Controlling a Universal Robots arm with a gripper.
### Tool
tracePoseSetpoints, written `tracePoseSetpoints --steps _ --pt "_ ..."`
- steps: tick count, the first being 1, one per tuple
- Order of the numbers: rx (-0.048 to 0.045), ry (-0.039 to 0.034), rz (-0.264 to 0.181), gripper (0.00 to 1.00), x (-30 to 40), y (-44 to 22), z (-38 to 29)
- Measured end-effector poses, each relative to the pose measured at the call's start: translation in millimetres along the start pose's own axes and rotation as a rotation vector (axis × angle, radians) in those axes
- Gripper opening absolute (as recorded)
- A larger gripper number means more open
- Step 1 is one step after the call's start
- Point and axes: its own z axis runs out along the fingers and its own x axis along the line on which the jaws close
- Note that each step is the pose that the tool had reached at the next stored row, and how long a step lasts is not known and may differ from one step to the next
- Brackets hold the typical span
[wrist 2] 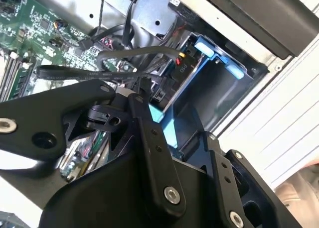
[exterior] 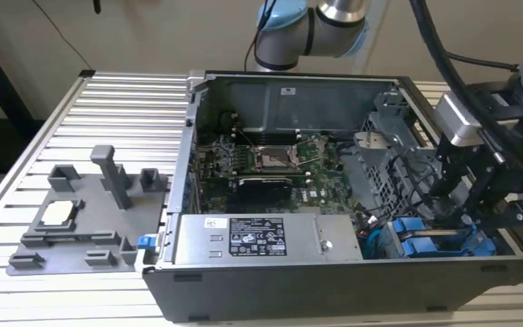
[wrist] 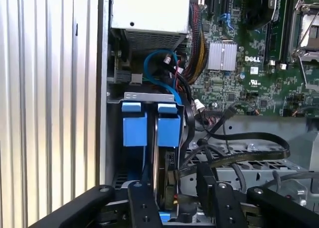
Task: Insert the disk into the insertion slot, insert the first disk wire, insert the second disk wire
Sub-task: 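Insert the second disk wire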
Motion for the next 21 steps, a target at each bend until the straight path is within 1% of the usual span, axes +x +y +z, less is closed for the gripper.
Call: tracePoseSetpoints --steps 7,8,11,12,13,14,16,21 --pt "-0.0006 0.0005 0.005 0.48 -3.3 -1.4 -31.9" --pt "-0.0007 0.0002 0.005 0.45 -3.7 -1.6 -36.3" --pt "-0.0007 0.0003 0.007 0.27 -5.1 -2.2 -49.7" --pt "-0.0007 0.0004 0.007 0.27 -5.6 -2.4 -54.2" --pt "-0.0007 0.0003 0.008 0.21 -5.9 -2.6 -57.8" --pt "-0.0007 0.0003 0.009 0.21 -6.1 -2.7 -59.4" --pt "-0.0005 0.0002 0.010 0.11 -6.1 -2.7 -60.1" --pt "-0.0005 0.0005 0.010 0.11 -6.2 -2.7 -60.4"
